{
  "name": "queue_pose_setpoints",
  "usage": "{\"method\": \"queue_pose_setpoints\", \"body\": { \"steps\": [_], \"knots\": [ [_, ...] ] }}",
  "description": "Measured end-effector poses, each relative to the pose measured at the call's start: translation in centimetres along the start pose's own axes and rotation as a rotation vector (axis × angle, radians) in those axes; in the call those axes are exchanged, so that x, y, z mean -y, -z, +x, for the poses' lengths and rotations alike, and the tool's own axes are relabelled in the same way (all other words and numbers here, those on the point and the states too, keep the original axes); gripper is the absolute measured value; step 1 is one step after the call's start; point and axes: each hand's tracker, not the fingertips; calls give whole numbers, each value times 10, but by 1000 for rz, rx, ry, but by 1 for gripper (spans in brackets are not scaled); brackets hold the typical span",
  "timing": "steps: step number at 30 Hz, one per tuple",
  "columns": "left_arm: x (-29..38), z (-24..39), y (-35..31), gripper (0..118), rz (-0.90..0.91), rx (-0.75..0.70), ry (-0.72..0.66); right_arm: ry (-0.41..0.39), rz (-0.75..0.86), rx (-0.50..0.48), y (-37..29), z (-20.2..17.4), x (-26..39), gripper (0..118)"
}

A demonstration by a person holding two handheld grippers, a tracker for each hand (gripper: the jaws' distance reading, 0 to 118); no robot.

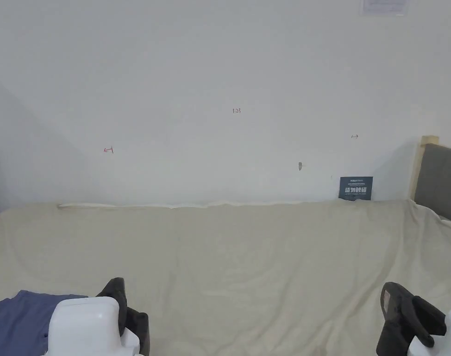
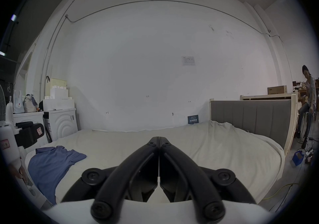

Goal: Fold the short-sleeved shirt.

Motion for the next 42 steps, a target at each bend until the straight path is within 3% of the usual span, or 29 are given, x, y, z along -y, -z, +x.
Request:
{"method": "queue_pose_setpoints", "body": {
  "steps": [17, 21, 23, 26, 29, 33, 38, 42],
  "knots": [
    [5, 2, 18, 0, -13, 10, 7, 40, -31, 28, 13, 6, 2, 1],
    [1, -17, 13, 0, -35, -15, -2, 26, -49, 15, 21, -10, 2, 1],
    [-1, -43, 2, 0, -45, -54, 10, 1, -98, -46, 32, -31, 4, 1],
    [-3, -95, -23, 0, -34, -229, 71, 32, -120, -181, 43, -77, 10, 1],
    [-2, -148, -42, 0, -68, -361, 31, 25, -143, -324, 49, -127, 18, 1],
    [7, -184, -54, 0, -91, -448, 9, -51, -206, -458, 52, -176, 27, 1],
    [7, -224, -27, 0, -127, -424, -28, -60, -212, -506, 64, -181, 29, 1],
    [7, -293, 66, 0, -394, -293, -165, -92, -291, -516, 85, -166, 35, 1]
  ]
}}
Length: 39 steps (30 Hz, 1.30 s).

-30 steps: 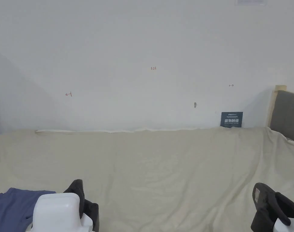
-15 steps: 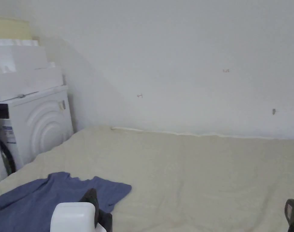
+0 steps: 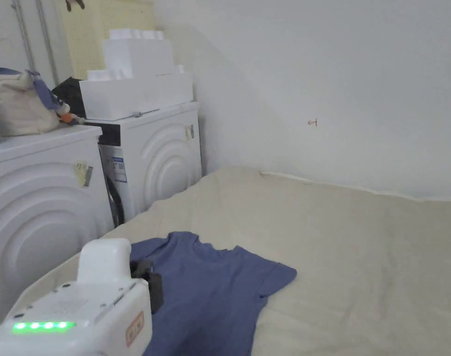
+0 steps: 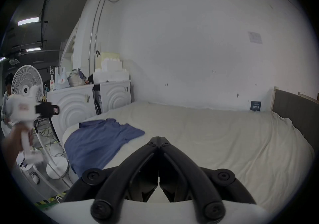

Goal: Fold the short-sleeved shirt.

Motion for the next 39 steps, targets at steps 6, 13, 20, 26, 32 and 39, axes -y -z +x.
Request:
{"method": "queue_pose_setpoints", "body": {
  "steps": [6, 13, 20, 26, 32, 39],
  "knots": [
    [-3, -22, 187, 5, -581, 73, 41, 42, -193, 33, 25, 30, 20, 1],
    [25, -17, 275, 118, -642, 3, -6, 81, -276, 45, 53, 46, 37, 1],
    [62, 13, 326, 118, -928, -19, 285, 84, -346, -5, 74, 44, 49, 1],
    [62, 5, 325, 118, -897, -39, 201, 91, -376, -31, 78, 44, 62, 1],
    [55, 33, 297, 40, -744, 21, 385, 109, -411, -46, 77, 44, 68, 1],
    [43, 7, 286, 5, -720, 7, 258, 113, -396, -48, 67, 49, 59, 1]
  ]
}}
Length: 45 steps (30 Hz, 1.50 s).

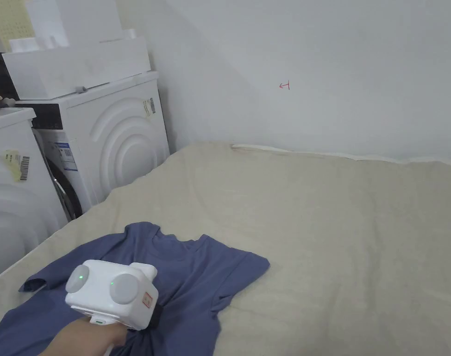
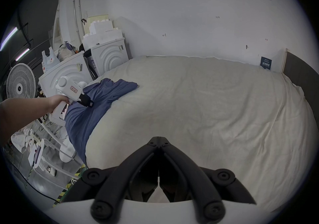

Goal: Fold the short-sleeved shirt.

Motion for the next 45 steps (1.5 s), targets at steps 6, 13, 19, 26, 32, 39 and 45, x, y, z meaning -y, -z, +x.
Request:
{"method": "queue_pose_setpoints", "body": {
  "steps": [6, 13, 19, 26, 32, 39, 45],
  "knots": [
    [-15, -39, -68, 5, 130, 96, -167, 31, 39, 25, -18, 11, -12, 1],
    [-39, -77, -221, 5, 430, 102, -245, 75, 134, 24, -45, 28, -25, 1],
    [-68, -18, -367, 5, 654, 137, -64, 124, 214, 36, -70, 40, -34, 1],
    [-91, 137, -463, 5, 730, 397, 258, 195, 283, 67, -109, 69, -28, 1],
    [-91, 289, -455, 5, 700, 594, 478, 244, 350, 152, -152, 104, -13, 1],
    [-64, 453, -303, 5, 439, 683, 580, 311, 333, 300, -183, 155, 18, 1],
    [2, 568, -147, 5, 115, 742, 584, 353, 274, 350, -186, 184, 38, 1]
  ]
}}
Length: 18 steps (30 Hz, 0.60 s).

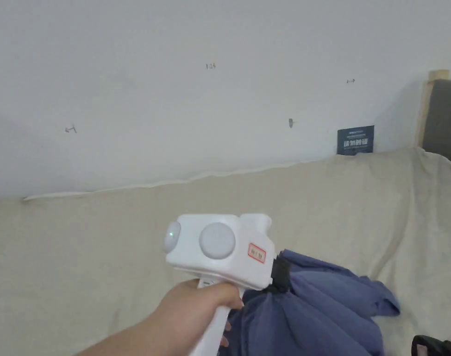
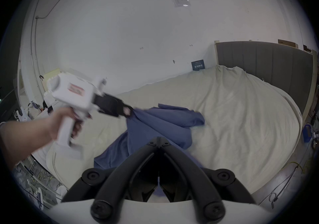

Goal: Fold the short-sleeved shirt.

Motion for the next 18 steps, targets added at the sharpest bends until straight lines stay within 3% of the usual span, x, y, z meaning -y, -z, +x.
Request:
{"method": "queue_pose_setpoints", "body": {
  "steps": [1, 2, 3, 4, 5, 12, 18],
  "knots": [
    [5, 2, 19, 6, -15, 7, -21, -3, -4, 8, 1, 2, 1, 1],
    [11, 2, 34, 18, -33, 28, -38, -5, -9, 14, 1, 4, 2, 1],
    [17, 1, 45, 68, -35, 52, -64, -4, -14, 16, 2, 6, 2, 1],
    [22, 1, 53, 104, -41, 79, -82, 0, -20, 16, 4, 8, 3, 1],
    [24, -1, 59, 118, -77, 125, -93, 5, -25, 15, 5, 9, 4, 1],
    [38, -14, 32, 118, 33, 110, -121, 23, -67, 2, 17, 6, 14, 1],
    [63, -41, -62, 118, 182, 81, -157, 5, -67, -20, 12, -6, 12, 1]
  ]
}}
